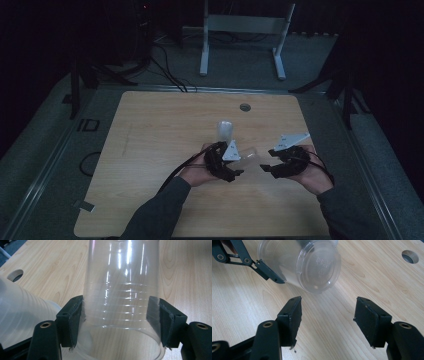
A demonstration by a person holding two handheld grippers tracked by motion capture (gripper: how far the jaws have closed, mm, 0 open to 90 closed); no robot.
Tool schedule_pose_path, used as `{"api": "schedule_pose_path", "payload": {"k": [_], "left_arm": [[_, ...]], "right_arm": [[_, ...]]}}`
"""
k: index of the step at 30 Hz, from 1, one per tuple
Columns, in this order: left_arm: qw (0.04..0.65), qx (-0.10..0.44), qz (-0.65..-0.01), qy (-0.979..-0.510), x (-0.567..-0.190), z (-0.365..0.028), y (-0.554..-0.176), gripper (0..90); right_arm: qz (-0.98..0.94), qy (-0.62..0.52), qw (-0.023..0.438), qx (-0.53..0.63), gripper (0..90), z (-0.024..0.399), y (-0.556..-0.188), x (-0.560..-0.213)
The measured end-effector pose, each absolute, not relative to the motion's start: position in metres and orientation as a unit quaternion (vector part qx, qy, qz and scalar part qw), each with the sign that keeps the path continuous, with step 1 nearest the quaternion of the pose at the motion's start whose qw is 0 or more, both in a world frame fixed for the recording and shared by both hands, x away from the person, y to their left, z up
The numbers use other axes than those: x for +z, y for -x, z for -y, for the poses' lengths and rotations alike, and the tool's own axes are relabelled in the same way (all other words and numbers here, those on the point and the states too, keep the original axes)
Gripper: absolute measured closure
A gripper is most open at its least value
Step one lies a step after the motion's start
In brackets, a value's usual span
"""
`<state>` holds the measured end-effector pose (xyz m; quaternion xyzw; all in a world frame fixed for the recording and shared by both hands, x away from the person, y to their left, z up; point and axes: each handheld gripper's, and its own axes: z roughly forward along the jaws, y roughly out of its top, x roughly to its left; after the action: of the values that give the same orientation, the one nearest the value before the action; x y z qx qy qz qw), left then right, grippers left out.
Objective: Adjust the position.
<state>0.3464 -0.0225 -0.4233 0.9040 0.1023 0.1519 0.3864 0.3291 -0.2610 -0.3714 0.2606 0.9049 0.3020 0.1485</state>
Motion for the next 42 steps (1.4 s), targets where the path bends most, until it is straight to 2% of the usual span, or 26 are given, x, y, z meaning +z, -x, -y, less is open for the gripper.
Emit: {"api": "schedule_pose_path", "payload": {"k": [42], "left_arm": [[0.345,0.126,-0.048,-0.929,-0.433,0.034,-0.339,31.2]], "right_arm": [[-0.958,-0.173,0.108,0.203,37.9,0.248,-0.331,-0.368]]}}
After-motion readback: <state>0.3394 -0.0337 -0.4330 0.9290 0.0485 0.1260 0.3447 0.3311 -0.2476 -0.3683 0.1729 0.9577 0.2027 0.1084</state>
